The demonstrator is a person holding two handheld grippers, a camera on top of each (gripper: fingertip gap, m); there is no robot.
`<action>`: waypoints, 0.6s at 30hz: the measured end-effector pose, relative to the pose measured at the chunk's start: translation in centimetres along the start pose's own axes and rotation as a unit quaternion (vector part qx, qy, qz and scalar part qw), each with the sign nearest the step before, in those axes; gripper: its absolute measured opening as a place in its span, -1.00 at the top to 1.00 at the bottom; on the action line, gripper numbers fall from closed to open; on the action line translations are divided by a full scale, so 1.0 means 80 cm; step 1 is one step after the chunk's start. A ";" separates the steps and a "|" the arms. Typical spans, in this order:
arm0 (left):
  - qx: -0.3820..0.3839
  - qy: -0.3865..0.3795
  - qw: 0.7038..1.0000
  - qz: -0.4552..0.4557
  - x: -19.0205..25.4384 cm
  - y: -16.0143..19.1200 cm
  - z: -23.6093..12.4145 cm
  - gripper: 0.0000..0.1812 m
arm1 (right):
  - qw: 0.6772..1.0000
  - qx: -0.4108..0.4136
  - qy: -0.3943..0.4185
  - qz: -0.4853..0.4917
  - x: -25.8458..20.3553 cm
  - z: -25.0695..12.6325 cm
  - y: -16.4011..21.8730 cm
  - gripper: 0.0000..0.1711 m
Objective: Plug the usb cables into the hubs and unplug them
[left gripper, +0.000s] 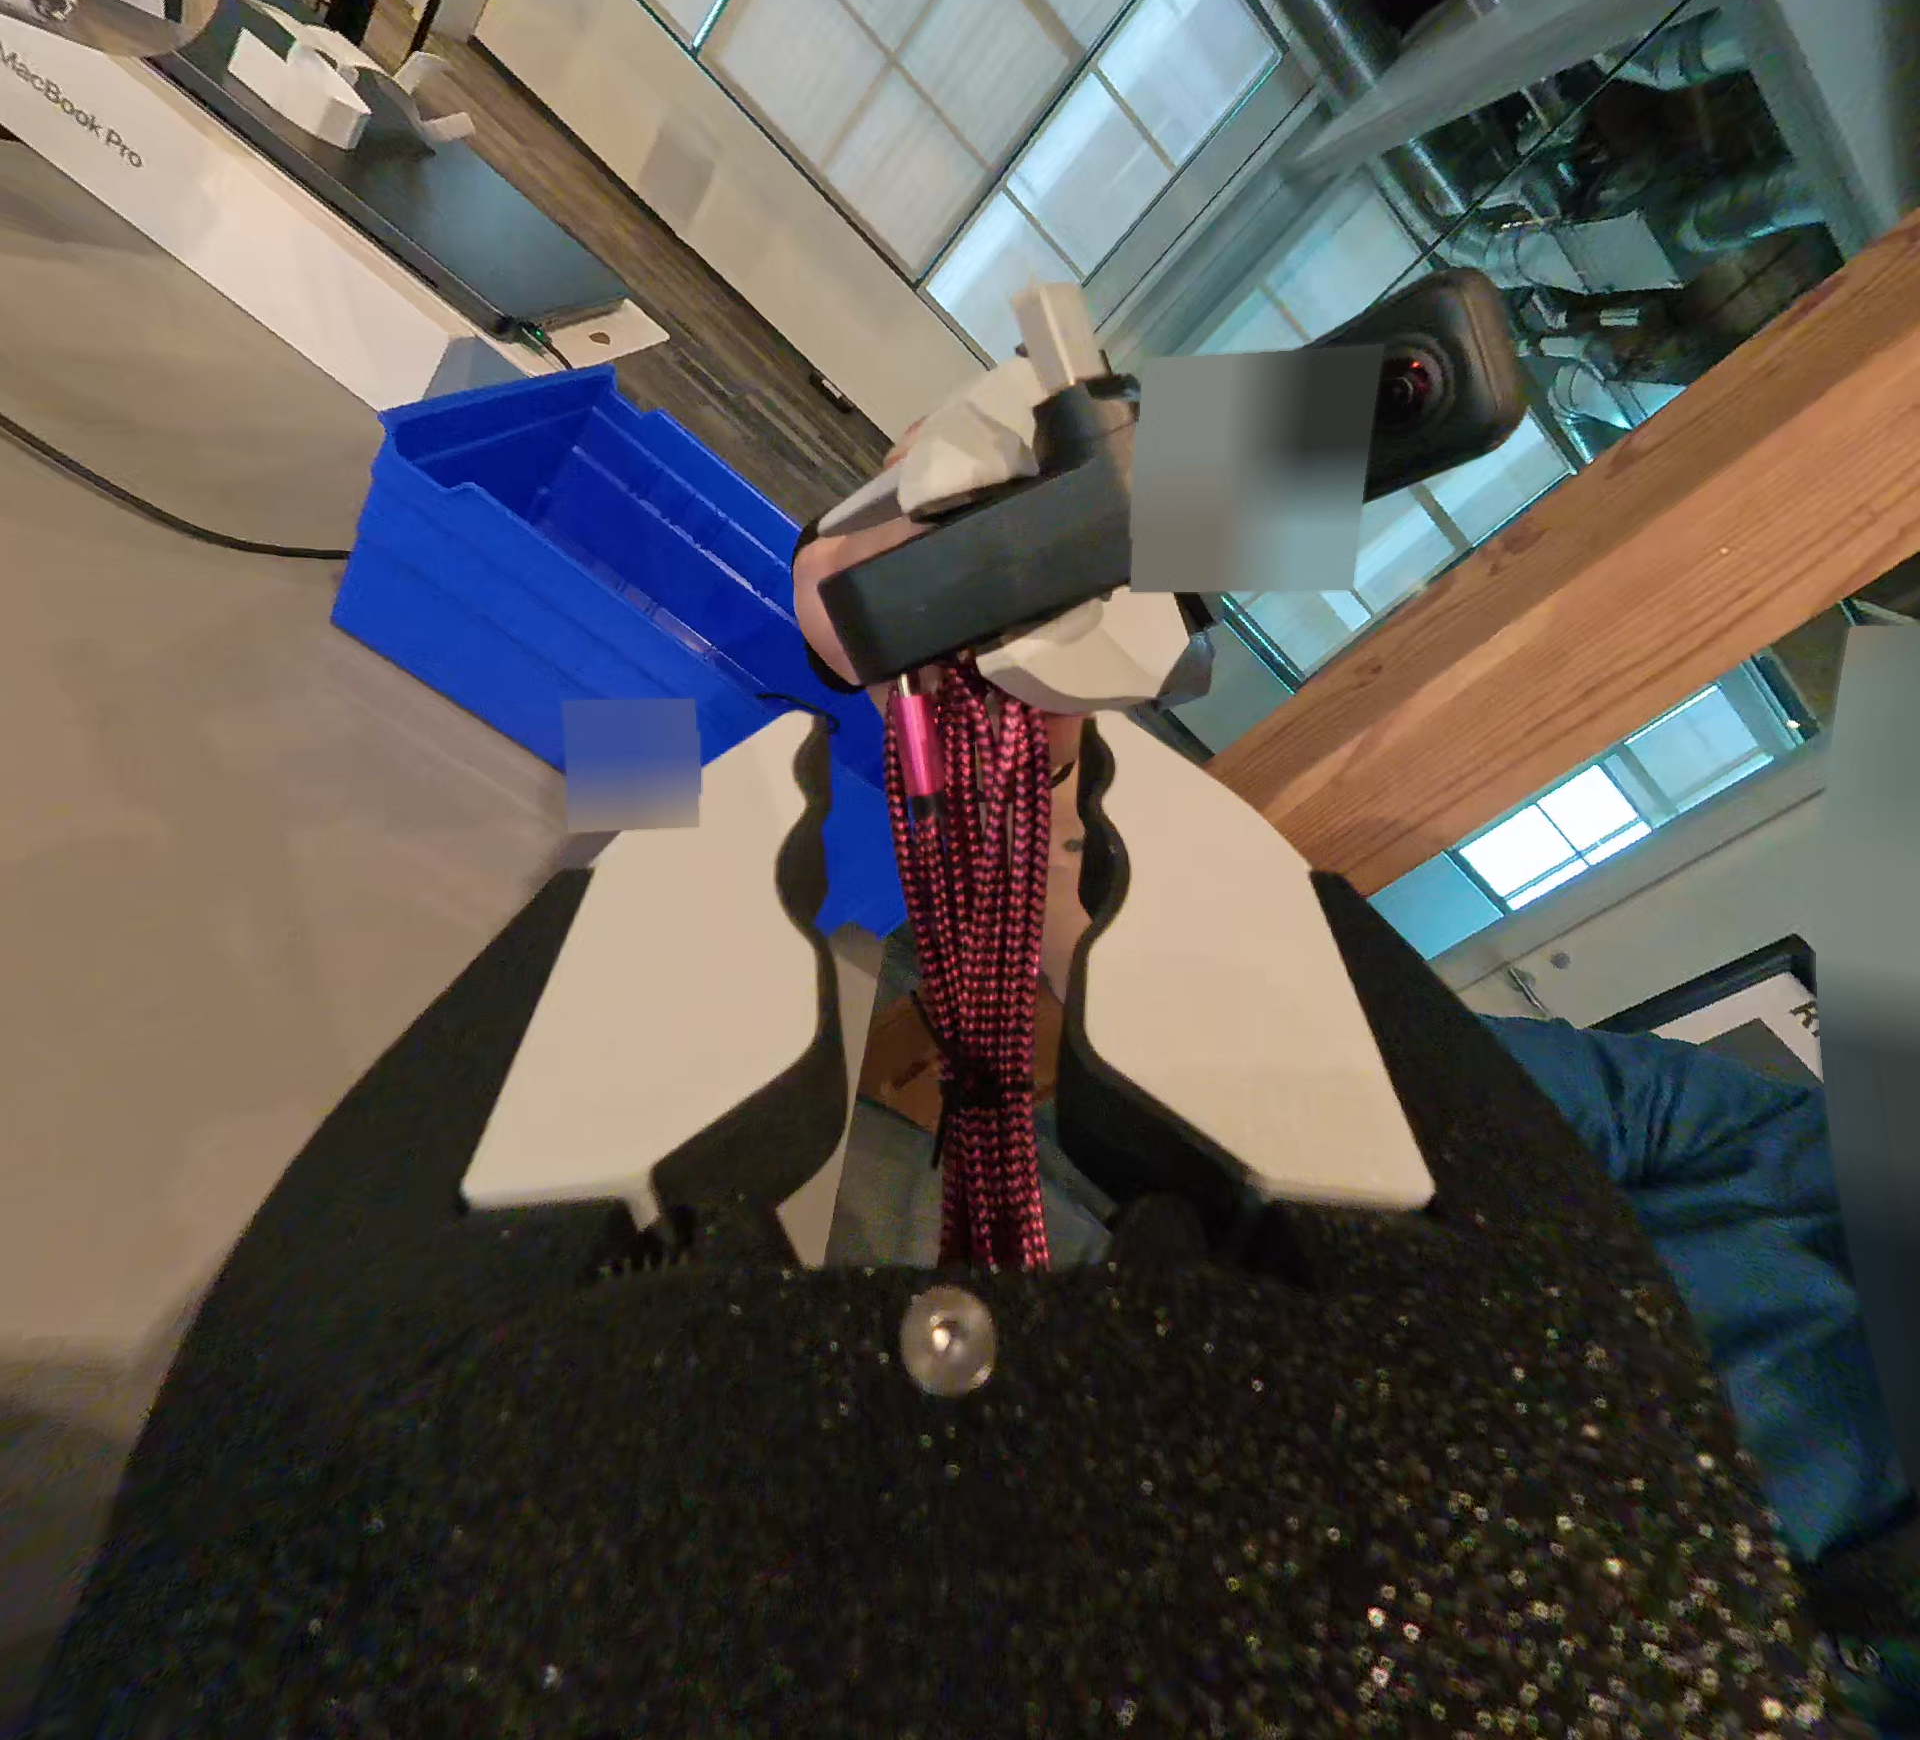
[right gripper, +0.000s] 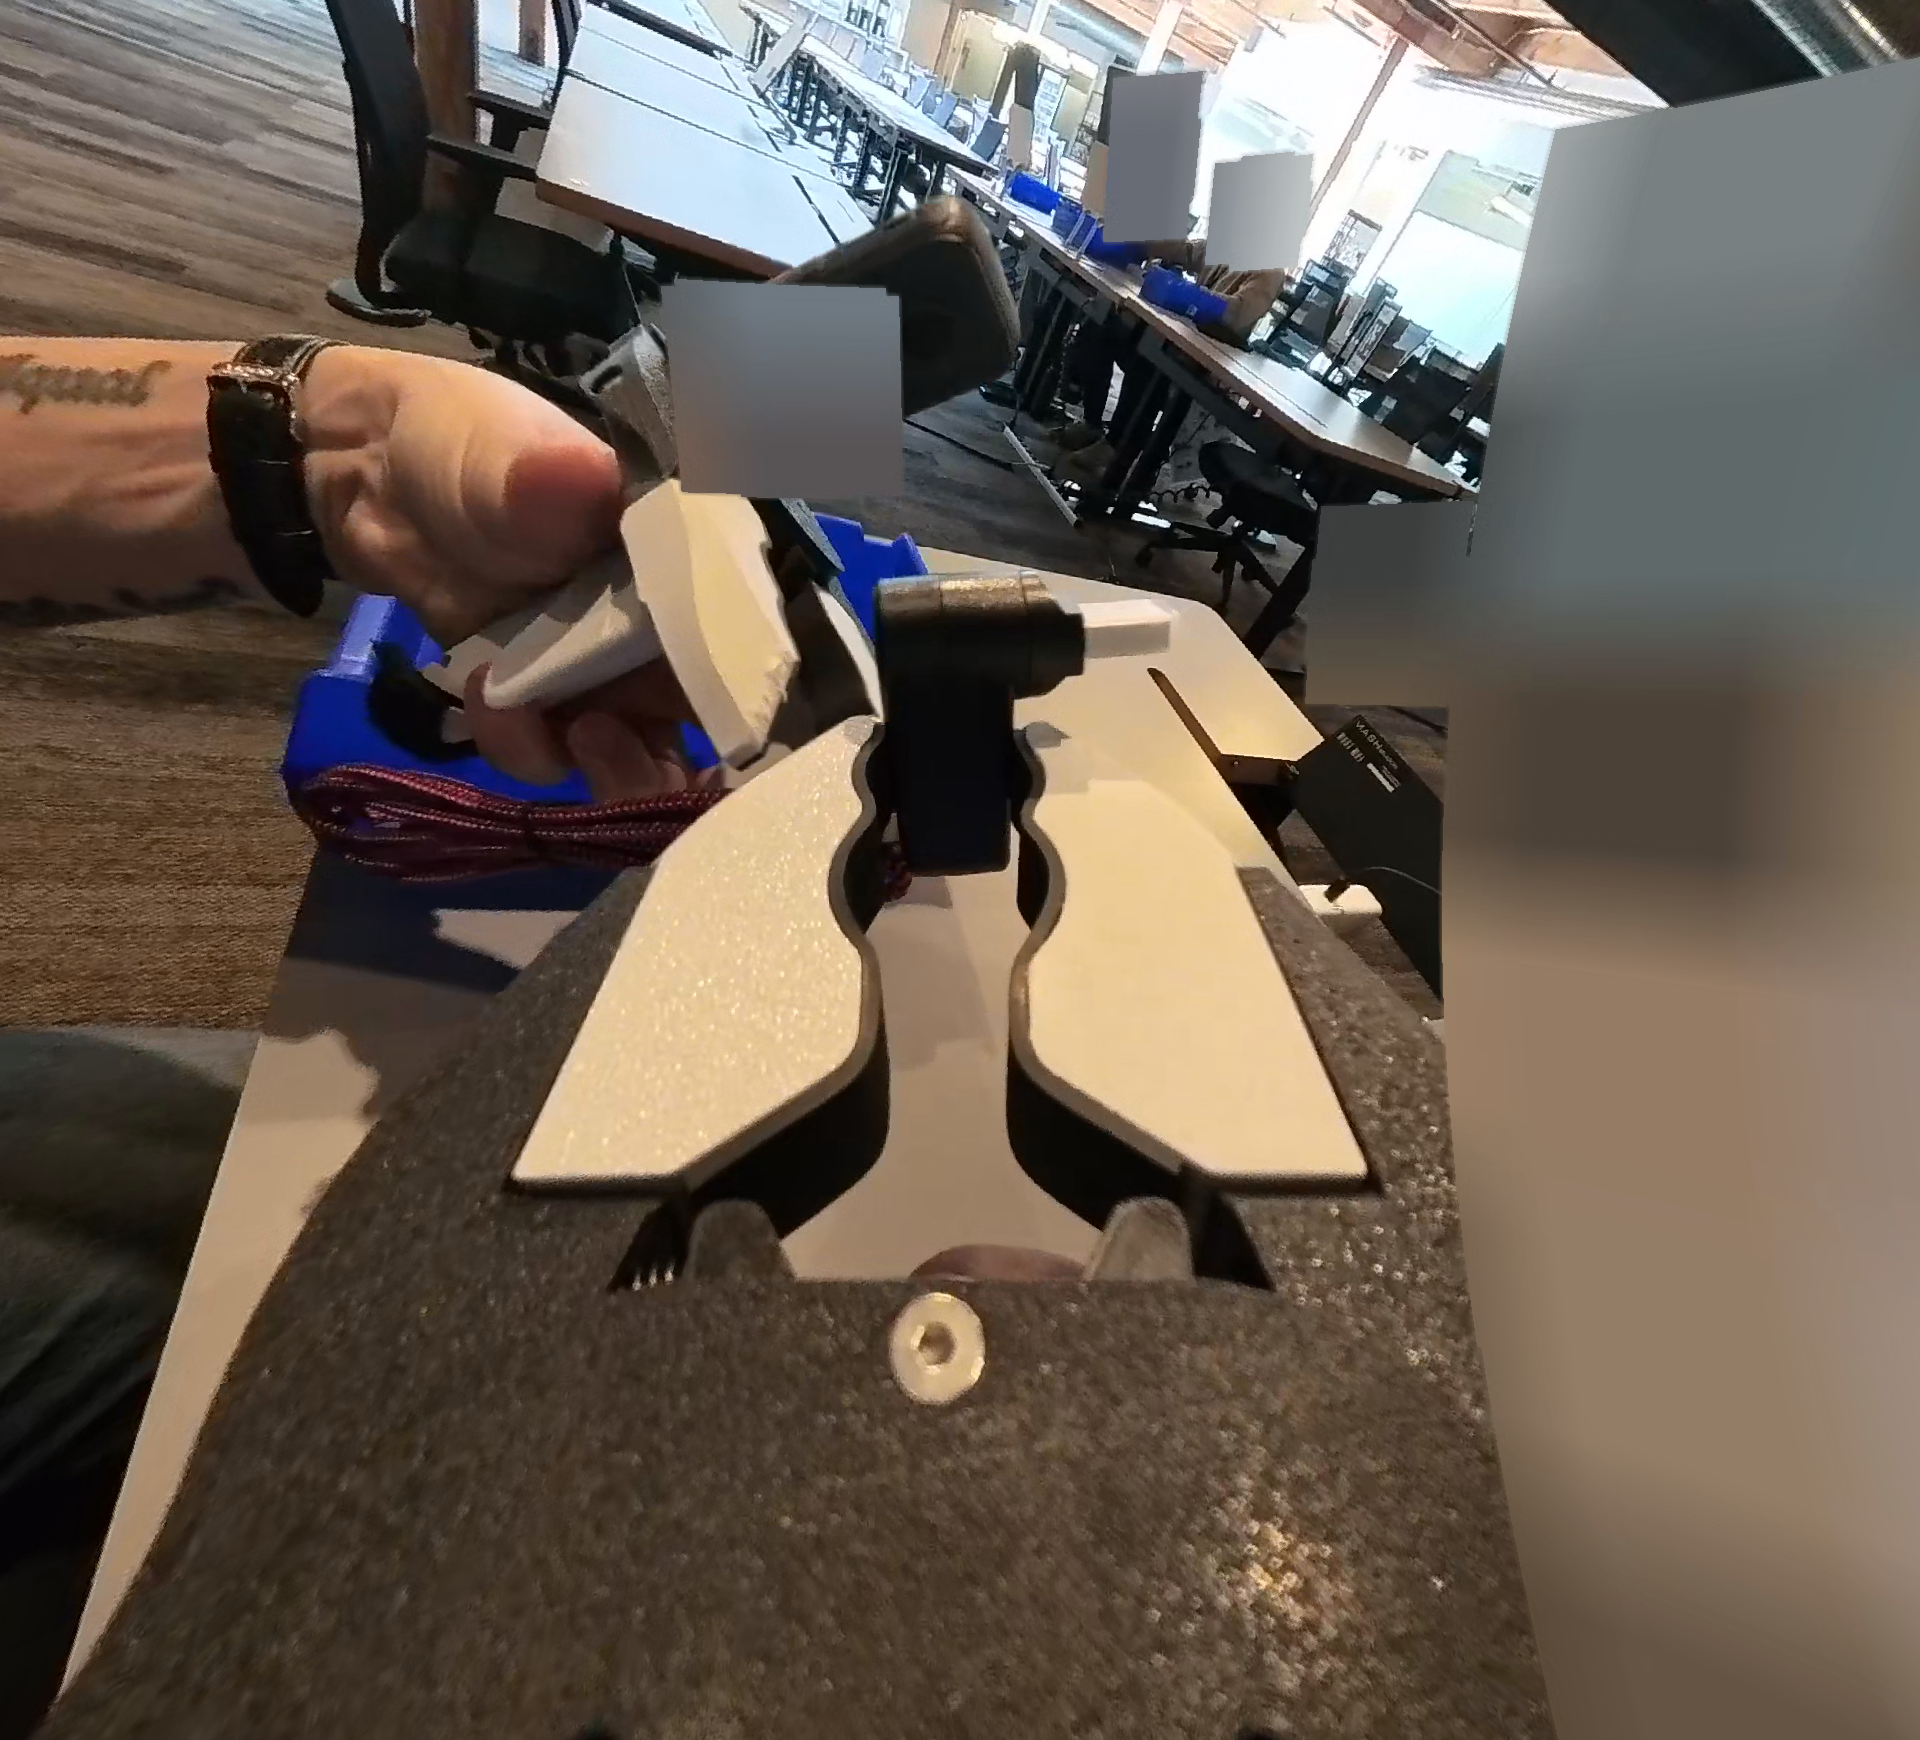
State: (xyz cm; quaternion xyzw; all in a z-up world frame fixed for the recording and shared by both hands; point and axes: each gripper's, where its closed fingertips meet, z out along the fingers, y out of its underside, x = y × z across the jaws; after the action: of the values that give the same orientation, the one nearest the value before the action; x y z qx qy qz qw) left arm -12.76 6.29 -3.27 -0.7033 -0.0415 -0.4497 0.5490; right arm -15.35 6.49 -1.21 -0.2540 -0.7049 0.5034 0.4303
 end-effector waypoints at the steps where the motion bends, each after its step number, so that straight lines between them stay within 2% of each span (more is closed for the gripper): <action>1: -0.002 -0.001 1.000 -0.002 -0.001 0.000 0.001 0.51 | 1.000 0.000 -0.001 0.000 -0.001 0.000 0.000 0.76; 12: 0.009 0.020 1.000 -0.021 -0.002 -0.002 -0.004 0.80 | 1.000 0.003 -0.009 0.010 -0.003 0.003 0.001 0.76; 18: 0.017 0.033 0.999 -0.030 -0.004 -0.002 -0.007 0.68 | 1.000 0.008 -0.019 0.013 -0.007 0.005 -0.002 0.76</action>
State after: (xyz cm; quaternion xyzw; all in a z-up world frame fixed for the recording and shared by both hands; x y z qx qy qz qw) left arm -13.35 6.03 -3.35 -0.6768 -0.0523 -0.4883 0.5485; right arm -15.41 5.83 -1.30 -0.2503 -0.7053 0.5193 0.4125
